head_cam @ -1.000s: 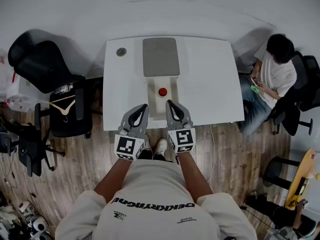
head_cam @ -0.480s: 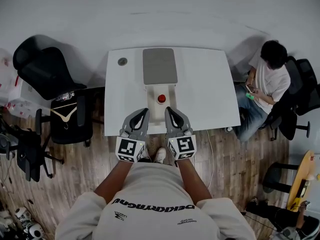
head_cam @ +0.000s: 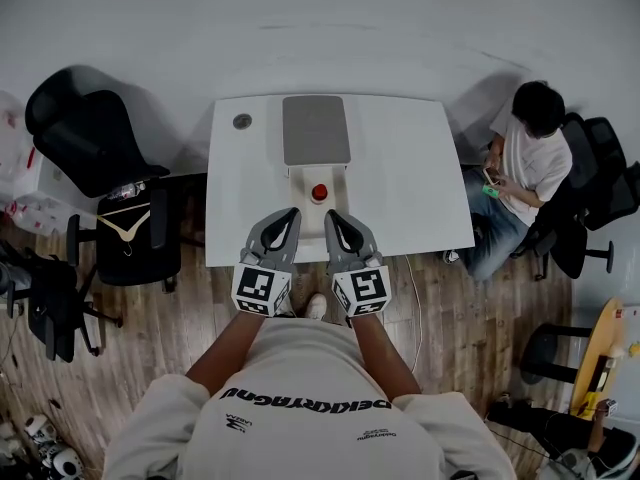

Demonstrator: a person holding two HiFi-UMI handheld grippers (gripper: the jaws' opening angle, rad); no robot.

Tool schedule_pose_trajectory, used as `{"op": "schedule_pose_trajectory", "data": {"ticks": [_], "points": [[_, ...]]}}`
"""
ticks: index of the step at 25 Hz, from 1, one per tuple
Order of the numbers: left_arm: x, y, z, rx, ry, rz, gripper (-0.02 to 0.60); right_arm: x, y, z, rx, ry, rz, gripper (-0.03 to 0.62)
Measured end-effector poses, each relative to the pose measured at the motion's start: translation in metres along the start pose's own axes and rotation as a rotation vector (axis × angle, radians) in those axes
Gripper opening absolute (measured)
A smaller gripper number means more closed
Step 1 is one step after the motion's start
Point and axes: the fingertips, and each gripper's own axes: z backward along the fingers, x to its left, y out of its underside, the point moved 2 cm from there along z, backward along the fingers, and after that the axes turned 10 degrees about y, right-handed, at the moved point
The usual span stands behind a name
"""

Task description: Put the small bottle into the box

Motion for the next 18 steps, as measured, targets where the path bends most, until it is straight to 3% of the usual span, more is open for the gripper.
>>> {"op": "schedule_pose_trajectory", "data": {"ticks": [11, 18], "points": [[0.004, 0.004, 0.001, 0.0, 0.047, 0.024, 0.002, 0.003, -0.007, -0.001, -0.027, -0.082, -0.003, -0.003], [0.006, 0.006, -0.011, 0.0, 0.078, 0.027, 0.002, -0.006, -0.006, -0.006, -0.031, -0.09, 0.0, -0.003]]}}
